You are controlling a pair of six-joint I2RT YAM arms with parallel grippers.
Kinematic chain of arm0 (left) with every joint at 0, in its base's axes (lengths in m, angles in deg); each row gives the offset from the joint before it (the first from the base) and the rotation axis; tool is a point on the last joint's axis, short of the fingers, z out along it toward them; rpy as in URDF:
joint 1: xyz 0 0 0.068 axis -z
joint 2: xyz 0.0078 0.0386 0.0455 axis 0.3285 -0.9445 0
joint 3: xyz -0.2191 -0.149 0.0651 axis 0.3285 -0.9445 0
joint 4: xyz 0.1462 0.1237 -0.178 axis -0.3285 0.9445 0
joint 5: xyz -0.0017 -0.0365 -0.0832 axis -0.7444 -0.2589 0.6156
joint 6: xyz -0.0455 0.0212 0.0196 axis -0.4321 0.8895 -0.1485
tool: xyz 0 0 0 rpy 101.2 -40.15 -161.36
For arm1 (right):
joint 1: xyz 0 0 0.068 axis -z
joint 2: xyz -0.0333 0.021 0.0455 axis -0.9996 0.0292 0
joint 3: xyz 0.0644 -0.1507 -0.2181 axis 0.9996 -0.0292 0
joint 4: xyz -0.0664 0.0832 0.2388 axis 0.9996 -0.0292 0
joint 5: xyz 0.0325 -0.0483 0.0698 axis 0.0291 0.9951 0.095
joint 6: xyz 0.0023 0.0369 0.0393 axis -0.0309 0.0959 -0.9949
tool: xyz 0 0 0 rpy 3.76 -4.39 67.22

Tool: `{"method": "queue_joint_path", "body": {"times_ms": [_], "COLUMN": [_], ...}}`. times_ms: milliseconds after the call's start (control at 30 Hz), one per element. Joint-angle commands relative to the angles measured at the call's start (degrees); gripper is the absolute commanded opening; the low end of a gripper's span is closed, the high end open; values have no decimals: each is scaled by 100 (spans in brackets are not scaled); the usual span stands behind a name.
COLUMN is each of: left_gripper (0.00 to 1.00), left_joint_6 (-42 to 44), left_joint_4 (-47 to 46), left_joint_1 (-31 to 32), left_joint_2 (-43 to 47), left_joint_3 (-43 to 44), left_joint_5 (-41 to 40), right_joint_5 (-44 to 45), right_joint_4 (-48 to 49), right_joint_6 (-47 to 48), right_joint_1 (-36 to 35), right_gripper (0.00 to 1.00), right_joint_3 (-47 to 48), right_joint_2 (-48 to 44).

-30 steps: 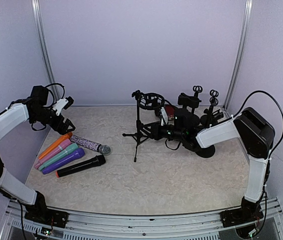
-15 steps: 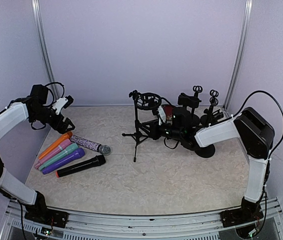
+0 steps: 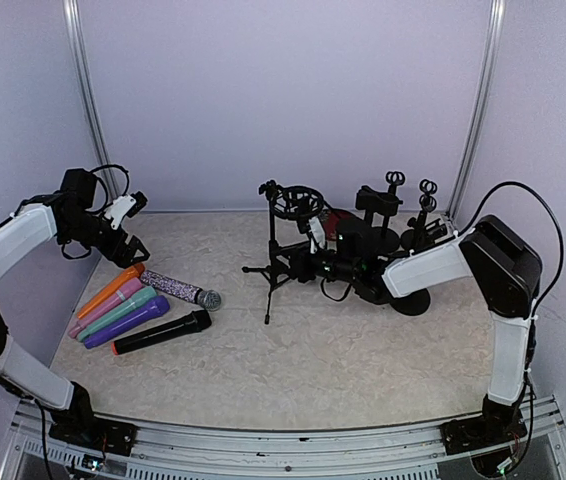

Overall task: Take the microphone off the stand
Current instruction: Unscrew the knob on the stand of the microphone stand.

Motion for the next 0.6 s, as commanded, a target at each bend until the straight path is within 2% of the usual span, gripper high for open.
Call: {"method": "queue_joint_path", "body": {"times_ms": [0, 300, 467, 567], "left_gripper": [94, 94, 94, 94], "left_joint_6": [91, 95, 125, 117], "left_joint_4": [101, 167, 189, 190], "left_joint_1": [-36, -36, -36, -36], "left_joint_2": [20, 2, 6, -16], "left_joint_3": [156, 246, 268, 283], "left_joint_5": [-26, -50, -68, -50], "right_joint_5": [252, 532, 601, 715], "right_joint_4": [224, 222, 65, 91], "right_joint_6": [-20, 16, 7, -63], "right_joint_1": [-89, -133, -155, -159], "right_gripper": [32, 26, 13, 0], "right_joint_3": [26, 296, 353, 300], "right_joint_2": [57, 221, 256, 261]}}
